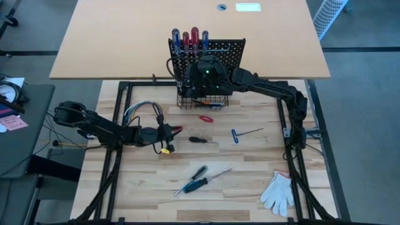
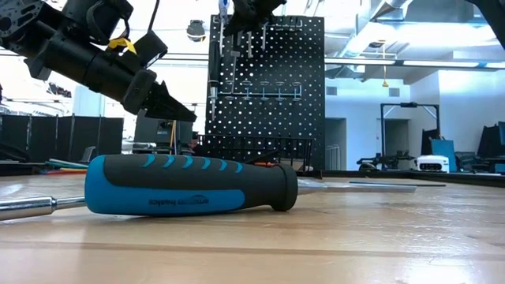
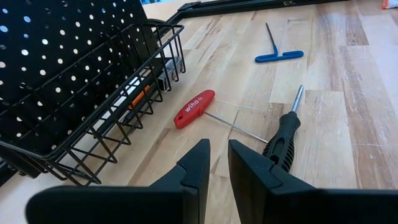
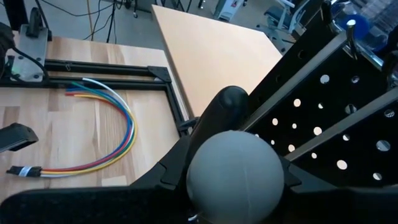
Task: Hang tools onto peg board
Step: Hang the top gray screwdriver on the pegboard, then hang the black screwdriver on the pegboard
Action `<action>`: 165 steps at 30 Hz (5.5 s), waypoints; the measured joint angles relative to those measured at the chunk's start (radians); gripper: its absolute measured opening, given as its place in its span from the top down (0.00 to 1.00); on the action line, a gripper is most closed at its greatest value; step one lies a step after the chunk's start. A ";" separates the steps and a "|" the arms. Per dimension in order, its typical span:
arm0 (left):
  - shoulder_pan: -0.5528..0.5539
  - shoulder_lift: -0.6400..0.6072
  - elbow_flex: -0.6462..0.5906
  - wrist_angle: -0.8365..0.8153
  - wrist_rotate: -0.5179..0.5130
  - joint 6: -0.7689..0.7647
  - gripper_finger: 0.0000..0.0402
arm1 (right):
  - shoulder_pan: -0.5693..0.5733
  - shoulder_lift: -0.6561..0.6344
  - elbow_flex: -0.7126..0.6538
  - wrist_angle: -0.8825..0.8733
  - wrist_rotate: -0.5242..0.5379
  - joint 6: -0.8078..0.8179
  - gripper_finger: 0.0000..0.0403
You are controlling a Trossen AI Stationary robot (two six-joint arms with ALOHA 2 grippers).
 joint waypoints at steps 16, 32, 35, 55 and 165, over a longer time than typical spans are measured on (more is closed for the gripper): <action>0.000 0.000 0.000 0.000 0.000 -0.005 0.87 | 0.009 0.001 0.045 -0.036 -0.002 -0.025 0.71; 0.000 0.000 0.000 0.001 0.004 -0.011 0.87 | -0.051 0.009 0.063 -0.100 -0.152 0.001 0.71; 0.000 0.000 0.000 0.001 0.004 -0.011 0.87 | -0.056 0.008 0.063 -0.101 -0.156 0.007 0.71; -0.006 0.000 0.007 0.010 0.004 0.016 0.87 | -0.036 0.006 0.061 -0.102 -0.102 0.026 0.71; -0.094 -0.099 0.008 -0.211 -0.102 -0.034 0.87 | 0.249 0.200 -0.611 0.292 -0.152 0.314 0.74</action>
